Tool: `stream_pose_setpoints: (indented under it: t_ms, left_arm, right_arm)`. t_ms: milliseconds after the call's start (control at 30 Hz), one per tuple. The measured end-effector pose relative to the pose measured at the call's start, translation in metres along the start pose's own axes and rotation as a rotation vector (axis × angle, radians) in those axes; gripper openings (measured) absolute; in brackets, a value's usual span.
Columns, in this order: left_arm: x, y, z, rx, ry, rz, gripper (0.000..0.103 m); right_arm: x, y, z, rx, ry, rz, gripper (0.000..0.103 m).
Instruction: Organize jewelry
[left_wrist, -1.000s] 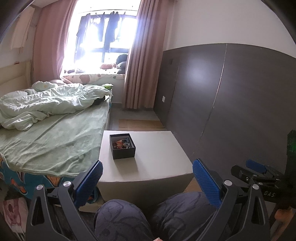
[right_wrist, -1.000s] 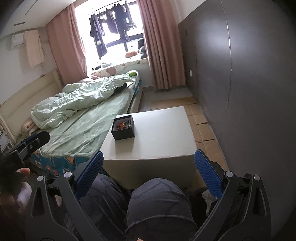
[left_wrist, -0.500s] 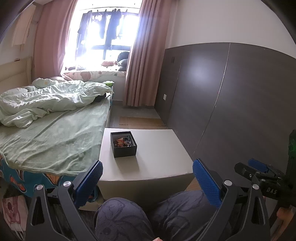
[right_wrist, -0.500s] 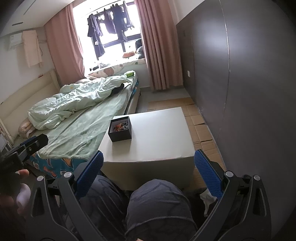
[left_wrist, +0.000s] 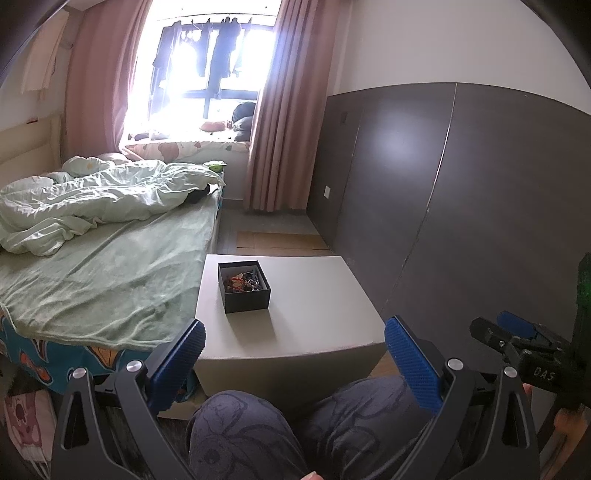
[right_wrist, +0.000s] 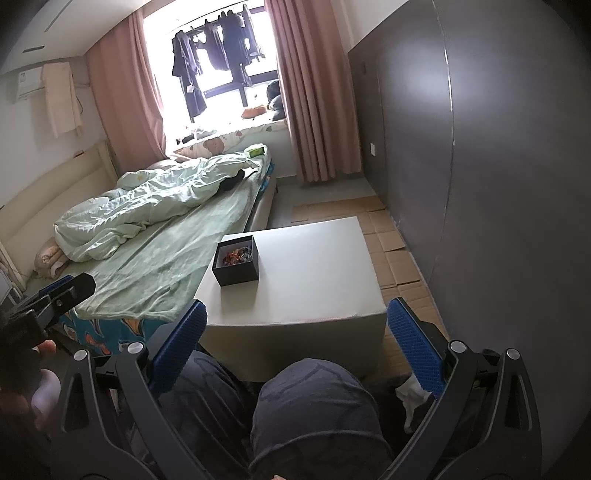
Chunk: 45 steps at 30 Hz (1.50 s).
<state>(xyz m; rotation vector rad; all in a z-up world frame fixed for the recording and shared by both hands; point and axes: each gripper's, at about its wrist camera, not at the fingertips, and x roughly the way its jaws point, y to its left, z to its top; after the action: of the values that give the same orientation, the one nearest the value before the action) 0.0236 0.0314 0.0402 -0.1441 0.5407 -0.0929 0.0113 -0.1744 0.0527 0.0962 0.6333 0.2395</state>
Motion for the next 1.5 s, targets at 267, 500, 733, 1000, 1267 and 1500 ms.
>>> stream_pose_setpoints:
  t_ms: [267,500,733,1000,1267,1500]
  left_arm:
    - [-0.001,-0.002,-0.002,0.004,0.002,0.003,0.094]
    - [-0.005,-0.004,-0.002,0.006,-0.002,-0.001,0.094]
    - [-0.007,-0.005,-0.002,0.007,-0.002,0.009,0.094]
    - [-0.006,-0.003,-0.002,-0.008,0.002,0.015,0.094]
    - [-0.015,-0.003,-0.003,-0.012,-0.027,0.004,0.094]
    - [-0.013,-0.004,-0.004,-0.012,-0.003,-0.001,0.094]
  right_arm:
    - [-0.003,-0.004,0.0,0.01,-0.003,-0.002,0.098]
    - [-0.009,-0.007,-0.001,0.02,-0.015,-0.003,0.098]
    - [-0.01,-0.008,-0.001,0.021,-0.013,-0.003,0.098]
    - [-0.01,-0.009,-0.004,0.024,-0.008,-0.005,0.098]
    - [-0.015,-0.004,-0.006,0.028,-0.005,-0.011,0.098]
    - [-0.017,0.0,-0.007,0.016,0.0,-0.007,0.098]
